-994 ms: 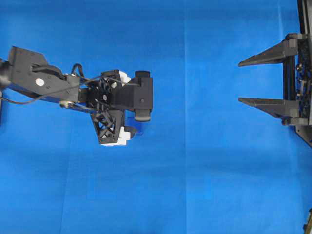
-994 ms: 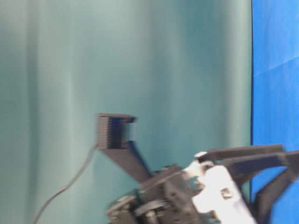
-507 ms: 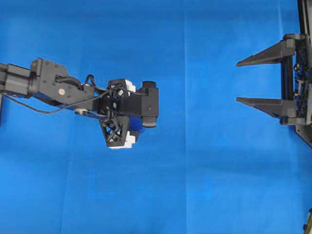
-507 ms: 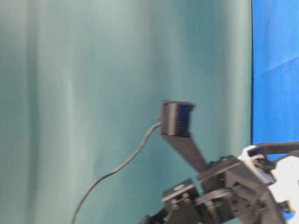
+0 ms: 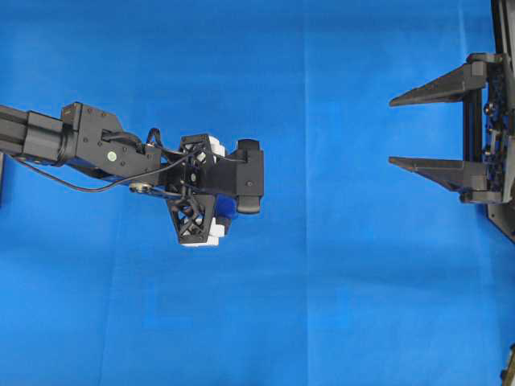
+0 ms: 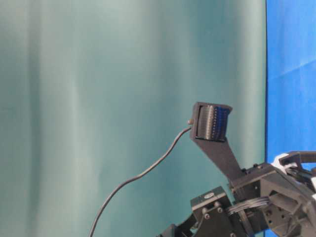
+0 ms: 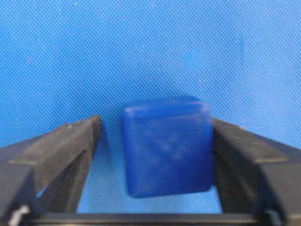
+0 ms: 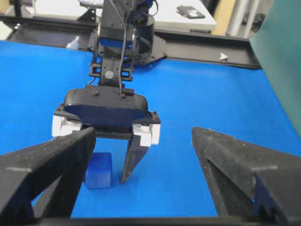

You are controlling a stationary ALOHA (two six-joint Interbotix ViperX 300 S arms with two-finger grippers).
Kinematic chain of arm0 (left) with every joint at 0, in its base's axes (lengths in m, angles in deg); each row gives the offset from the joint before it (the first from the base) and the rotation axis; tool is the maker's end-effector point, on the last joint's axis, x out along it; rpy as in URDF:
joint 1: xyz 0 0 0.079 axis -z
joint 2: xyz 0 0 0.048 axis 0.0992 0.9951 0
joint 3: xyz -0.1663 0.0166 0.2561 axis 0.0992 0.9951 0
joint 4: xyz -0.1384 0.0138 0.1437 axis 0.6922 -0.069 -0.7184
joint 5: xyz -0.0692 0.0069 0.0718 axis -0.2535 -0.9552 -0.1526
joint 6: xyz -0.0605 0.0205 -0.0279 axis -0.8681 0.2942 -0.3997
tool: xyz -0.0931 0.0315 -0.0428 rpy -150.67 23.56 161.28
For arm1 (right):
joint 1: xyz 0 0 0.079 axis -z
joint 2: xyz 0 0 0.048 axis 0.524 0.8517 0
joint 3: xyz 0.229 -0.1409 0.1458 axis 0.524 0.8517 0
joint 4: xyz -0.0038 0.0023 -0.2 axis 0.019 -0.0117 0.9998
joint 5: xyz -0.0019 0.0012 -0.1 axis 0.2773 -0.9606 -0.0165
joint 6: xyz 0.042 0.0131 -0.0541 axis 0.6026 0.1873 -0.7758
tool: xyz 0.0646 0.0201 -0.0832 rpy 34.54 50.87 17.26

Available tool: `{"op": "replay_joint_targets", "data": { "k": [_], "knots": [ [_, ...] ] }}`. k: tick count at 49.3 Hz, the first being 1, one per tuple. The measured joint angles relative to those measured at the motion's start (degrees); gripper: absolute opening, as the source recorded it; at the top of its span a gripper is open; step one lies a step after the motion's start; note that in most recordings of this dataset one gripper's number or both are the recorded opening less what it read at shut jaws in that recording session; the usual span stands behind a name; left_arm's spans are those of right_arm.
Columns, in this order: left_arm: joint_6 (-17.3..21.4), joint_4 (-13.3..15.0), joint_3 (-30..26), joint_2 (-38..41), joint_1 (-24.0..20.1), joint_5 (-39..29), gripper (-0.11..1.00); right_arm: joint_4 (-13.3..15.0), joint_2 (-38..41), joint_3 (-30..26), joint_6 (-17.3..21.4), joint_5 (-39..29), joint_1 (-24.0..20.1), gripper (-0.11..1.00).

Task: Handover the blue block to the right arm after grasping it with the left arm, then place it in the designated position.
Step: 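Close the left gripper around the blue cube, then lift the cube with the left gripper and raise it toward center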

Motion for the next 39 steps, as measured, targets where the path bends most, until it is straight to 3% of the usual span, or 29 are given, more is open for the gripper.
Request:
{"op": "replay_joint_targets", "data": {
  "k": [5,32,39],
  "knots": [
    [0.3,-0.1,-0.1,0.0,0.3,-0.1,0.45,0.0,0.0,0.0,0.0,0.0,0.0,0.96],
    [0.2,-0.1,-2.6,-0.1,1.8,-6.3,0.46,0.0,0.0,0.1,0.0,0.0,0.0,0.96],
    [0.4,-0.1,-4.0,-3.3,2.1,-10.5,0.46,0.0,0.0,0.0,0.0,0.0,0.1,0.96]
  ]
}}
